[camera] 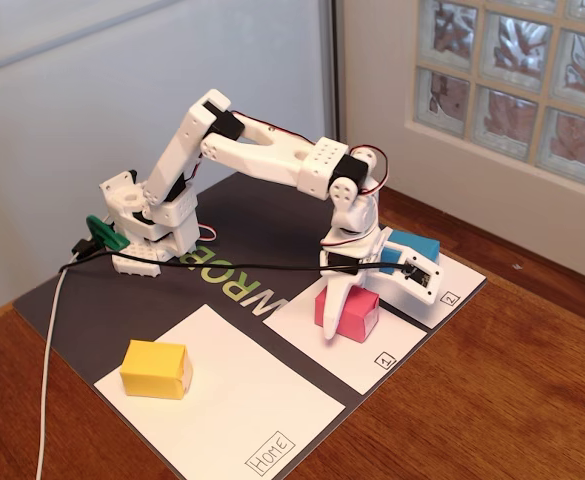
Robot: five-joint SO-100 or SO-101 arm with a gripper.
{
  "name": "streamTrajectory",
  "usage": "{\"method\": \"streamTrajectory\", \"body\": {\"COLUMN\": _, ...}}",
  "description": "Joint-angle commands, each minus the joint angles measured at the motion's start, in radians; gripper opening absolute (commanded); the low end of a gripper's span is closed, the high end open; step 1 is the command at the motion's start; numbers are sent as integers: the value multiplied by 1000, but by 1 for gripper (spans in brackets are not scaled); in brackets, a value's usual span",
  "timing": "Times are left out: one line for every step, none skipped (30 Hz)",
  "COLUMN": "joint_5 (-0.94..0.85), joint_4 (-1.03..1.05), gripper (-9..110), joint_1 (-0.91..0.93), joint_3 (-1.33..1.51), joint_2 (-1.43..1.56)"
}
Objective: Move box red to home
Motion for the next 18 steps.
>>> {"method": "streamTrajectory", "body": {"joint_5": 8, "joint_4": -46, "gripper": 53, "joint_1": 6, "joint_3": 66, "joint_2": 81}}
{"method": "streamTrajectory", "body": {"joint_5": 8, "joint_4": -52, "gripper": 53, "joint_1": 8, "joint_3": 75, "joint_2": 83}}
{"method": "streamTrajectory", "body": {"joint_5": 8, "joint_4": -58, "gripper": 53, "joint_1": 9, "joint_3": 80, "joint_2": 83}}
{"method": "streamTrajectory", "body": {"joint_5": 5, "joint_4": -63, "gripper": 53, "joint_1": 12, "joint_3": 80, "joint_2": 83}}
{"method": "streamTrajectory", "body": {"joint_5": 3, "joint_4": -69, "gripper": 53, "joint_1": 12, "joint_3": 80, "joint_2": 81}}
{"method": "streamTrajectory", "body": {"joint_5": 0, "joint_4": -77, "gripper": 53, "joint_1": 14, "joint_3": 80, "joint_2": 81}}
{"method": "streamTrajectory", "body": {"joint_5": -3, "joint_4": -84, "gripper": 53, "joint_1": 14, "joint_3": 80, "joint_2": 81}}
{"method": "streamTrajectory", "body": {"joint_5": -6, "joint_4": -89, "gripper": 53, "joint_1": 14, "joint_3": 80, "joint_2": 81}}
{"method": "streamTrajectory", "body": {"joint_5": -8, "joint_4": -95, "gripper": 53, "joint_1": 14, "joint_3": 80, "joint_2": 80}}
{"method": "streamTrajectory", "body": {"joint_5": -11, "joint_4": -100, "gripper": 53, "joint_1": 14, "joint_3": 78, "joint_2": 80}}
{"method": "streamTrajectory", "body": {"joint_5": -14, "joint_4": -104, "gripper": 53, "joint_1": 15, "joint_3": 78, "joint_2": 78}}
{"method": "streamTrajectory", "body": {"joint_5": -17, "joint_4": -109, "gripper": 53, "joint_1": 15, "joint_3": 78, "joint_2": 77}}
{"method": "streamTrajectory", "body": {"joint_5": -21, "joint_4": -114, "gripper": 52, "joint_1": 15, "joint_3": 78, "joint_2": 77}}
{"method": "streamTrajectory", "body": {"joint_5": -25, "joint_4": -117, "gripper": 52, "joint_1": 15, "joint_3": 78, "joint_2": 77}}
{"method": "streamTrajectory", "body": {"joint_5": -26, "joint_4": -118, "gripper": 52, "joint_1": 15, "joint_3": 77, "joint_2": 75}}
{"method": "streamTrajectory", "body": {"joint_5": -28, "joint_4": -118, "gripper": 52, "joint_1": 15, "joint_3": 75, "joint_2": 74}}
{"method": "streamTrajectory", "body": {"joint_5": -29, "joint_4": -118, "gripper": 52, "joint_1": 15, "joint_3": 75, "joint_2": 72}}
{"method": "streamTrajectory", "body": {"joint_5": -29, "joint_4": -118, "gripper": 51, "joint_1": 15, "joint_3": 75, "joint_2": 72}}
